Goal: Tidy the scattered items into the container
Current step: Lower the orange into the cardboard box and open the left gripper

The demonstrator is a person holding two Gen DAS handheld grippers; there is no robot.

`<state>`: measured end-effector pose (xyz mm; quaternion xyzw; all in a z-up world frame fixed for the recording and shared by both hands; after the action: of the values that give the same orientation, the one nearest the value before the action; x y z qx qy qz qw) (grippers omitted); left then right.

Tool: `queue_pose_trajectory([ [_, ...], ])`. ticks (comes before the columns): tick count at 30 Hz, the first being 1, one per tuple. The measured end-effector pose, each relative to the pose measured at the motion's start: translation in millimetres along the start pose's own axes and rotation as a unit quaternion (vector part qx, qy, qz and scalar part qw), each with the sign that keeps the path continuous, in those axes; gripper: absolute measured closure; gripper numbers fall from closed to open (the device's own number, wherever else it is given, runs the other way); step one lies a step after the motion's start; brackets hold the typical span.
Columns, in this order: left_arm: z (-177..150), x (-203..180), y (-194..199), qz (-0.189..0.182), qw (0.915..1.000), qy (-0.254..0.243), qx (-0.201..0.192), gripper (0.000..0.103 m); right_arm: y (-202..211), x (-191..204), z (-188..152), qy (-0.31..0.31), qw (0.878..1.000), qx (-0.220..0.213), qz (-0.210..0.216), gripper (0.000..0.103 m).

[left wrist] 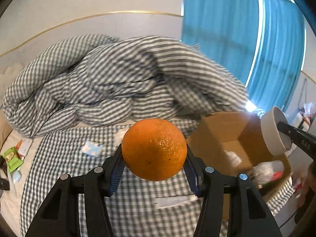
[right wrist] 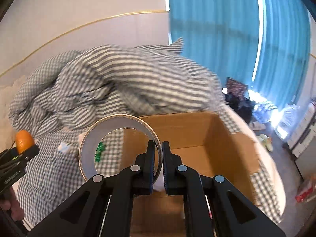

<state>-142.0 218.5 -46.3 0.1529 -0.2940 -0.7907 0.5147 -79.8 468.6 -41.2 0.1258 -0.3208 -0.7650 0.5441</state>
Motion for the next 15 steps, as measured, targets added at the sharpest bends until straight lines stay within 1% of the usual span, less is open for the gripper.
queue_pose_trajectory([
  [3,9.8,-28.7,4.7,-0.013,0.9998,-0.011,-0.006,0.047,-4.2,-26.9,3.7,-0.005,1.000,0.004,-0.016,0.096],
  [5,14.0,-44.6,5.7,-0.018,0.9996,-0.021,-0.007,0.047,-10.3,-40.4,3.8,-0.010,1.000,0.013,-0.015,0.094],
  [7,17.4,-61.3,6.1,-0.023,0.9991,-0.033,-0.007,0.047,-8.7,-50.0,5.2,-0.019,1.000,0.005,-0.009,0.091],
  [9,19.7,-75.4,5.5,-0.028,0.9987,-0.042,-0.008,0.047,-7.6,-59.1,6.5,-0.017,1.000,-0.002,-0.019,0.090],
  [11,21.8,-88.0,3.8,-0.032,0.9984,-0.047,-0.008,0.047,-9.9,-63.4,6.8,-0.021,1.000,0.001,-0.016,0.071],
  [12,22.5,-94.1,3.3,-0.034,0.9982,-0.049,-0.008,0.047,-11.0,-66.9,7.1,-0.024,1.000,0.002,-0.018,0.040],
  [13,23.0,-99.8,3.2,-0.036,0.9980,-0.052,-0.009,0.047,-10.9,-68.8,7.6,-0.024,0.999,0.000,-0.021,0.010],
  [14,23.6,-105.8,3.0,-0.039,0.9978,-0.054,-0.009,0.047,-7.7,-70.5,9.1,-0.020,0.999,-0.011,-0.022,0.007],
  [15,23.8,-110.3,2.8,-0.040,0.9976,-0.056,-0.010,0.047,-3.1,-71.4,10.9,-0.015,0.999,-0.023,-0.021,0.007],
])
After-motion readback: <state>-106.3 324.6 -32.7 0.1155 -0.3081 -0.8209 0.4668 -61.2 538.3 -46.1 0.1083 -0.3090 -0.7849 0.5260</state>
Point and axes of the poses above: each gripper's, at about its wrist camera, not at the fingertips, and y roughly against the way its jaws point, x to its left, z to its top, the point moved 9 cm from there along -y, roughly the way its jaws point, and after that the axes turned 8 degrees about -y, right-handed, at the moved point
